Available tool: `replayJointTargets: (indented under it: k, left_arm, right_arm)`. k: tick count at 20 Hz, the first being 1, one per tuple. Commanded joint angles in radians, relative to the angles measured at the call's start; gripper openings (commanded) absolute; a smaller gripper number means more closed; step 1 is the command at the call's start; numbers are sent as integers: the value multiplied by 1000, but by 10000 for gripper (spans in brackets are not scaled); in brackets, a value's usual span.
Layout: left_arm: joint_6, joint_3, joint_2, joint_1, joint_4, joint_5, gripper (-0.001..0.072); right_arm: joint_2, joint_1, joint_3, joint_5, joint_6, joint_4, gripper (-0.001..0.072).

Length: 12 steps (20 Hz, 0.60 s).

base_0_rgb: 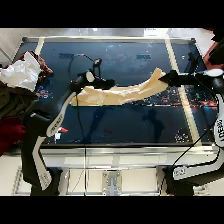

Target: Fold the shirts.

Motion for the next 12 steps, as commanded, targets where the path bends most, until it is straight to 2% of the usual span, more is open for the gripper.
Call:
replayJointTargets:
  k: [1, 5, 7, 10, 12]
  left_arm:
    - [12, 58, -96, -99, -24, 6, 10]
    - [11, 77, -126, -113, -7, 16, 10]
    - [0, 130, -122, -79, -8, -27, 11]
    - [3, 266, -64, 26, -7, -126, 11]
    - [49, 293, 37, 124, -6, -134, 11]
  right_arm:
    - [51, 113, 109, 12, 57, -48, 37]
    - [51, 253, 202, -69, 61, -78, 37]
    - [51, 297, 230, -95, 90, -115, 37]
    - [51, 354, 267, -111, 111, -121, 36]
    - [51, 403, 285, -163, 119, -122, 36]
